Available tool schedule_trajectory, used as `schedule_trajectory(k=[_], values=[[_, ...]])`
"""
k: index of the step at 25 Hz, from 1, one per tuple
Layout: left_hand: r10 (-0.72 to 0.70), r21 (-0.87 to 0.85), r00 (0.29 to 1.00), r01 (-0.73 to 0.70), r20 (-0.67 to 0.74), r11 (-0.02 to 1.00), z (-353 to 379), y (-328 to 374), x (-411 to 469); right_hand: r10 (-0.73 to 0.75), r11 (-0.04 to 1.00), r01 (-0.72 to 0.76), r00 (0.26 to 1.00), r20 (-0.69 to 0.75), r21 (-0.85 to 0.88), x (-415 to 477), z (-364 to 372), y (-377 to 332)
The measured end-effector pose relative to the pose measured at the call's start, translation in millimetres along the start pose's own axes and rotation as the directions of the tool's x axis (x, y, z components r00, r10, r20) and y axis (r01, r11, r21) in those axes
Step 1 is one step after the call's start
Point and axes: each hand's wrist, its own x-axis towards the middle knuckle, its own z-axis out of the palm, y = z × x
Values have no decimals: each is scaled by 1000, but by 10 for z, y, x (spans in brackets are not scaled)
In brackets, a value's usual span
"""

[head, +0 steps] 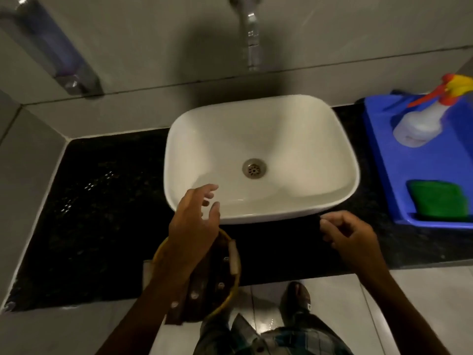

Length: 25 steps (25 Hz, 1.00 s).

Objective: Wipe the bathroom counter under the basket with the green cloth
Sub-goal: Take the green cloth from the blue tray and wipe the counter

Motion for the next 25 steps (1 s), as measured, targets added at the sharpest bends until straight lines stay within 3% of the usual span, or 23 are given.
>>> schedule_trajectory(k=[4,7,9,11,12,14,16,19,22,25], values=[[283,-141,958,-273,50,951,926,1140,159,-29,999,23,961,-274,-24,544,-1268,367],[444,-220,874,-402,195,889,1637,1926,218,31,949,-147,924,-382,-280,967,-2116,753],[553,-213,759,-511,343,833,2173,2263,235,99,880,-255,924,-371,-400,1254,-2429,1023],[674,-173,586,-683,451,709,2741,2425,252,194,808,-328,933,-305,-489,1518,-2545,1245],[681,-147,514,-732,521,665,3000,2479,258,257,777,-364,928,-268,-514,1632,-2557,1353],[568,-75,410,-761,714,644,3384,2586,285,341,745,-413,911,-233,-525,1781,-2526,1503],[403,28,358,-776,842,630,3618,2653,285,409,735,-478,878,-247,-481,1883,-2528,1584],[265,131,401,-730,877,671,3785,2695,261,528,731,-565,824,-208,-382,1952,-2596,1607],[261,113,475,-624,840,773,3758,2726,231,504,864,-502,855,-124,46,1793,-2578,1411],[346,58,674,-500,653,864,3510,2700,189,412,831,-351,910,-53,431,1453,-2506,1036]])
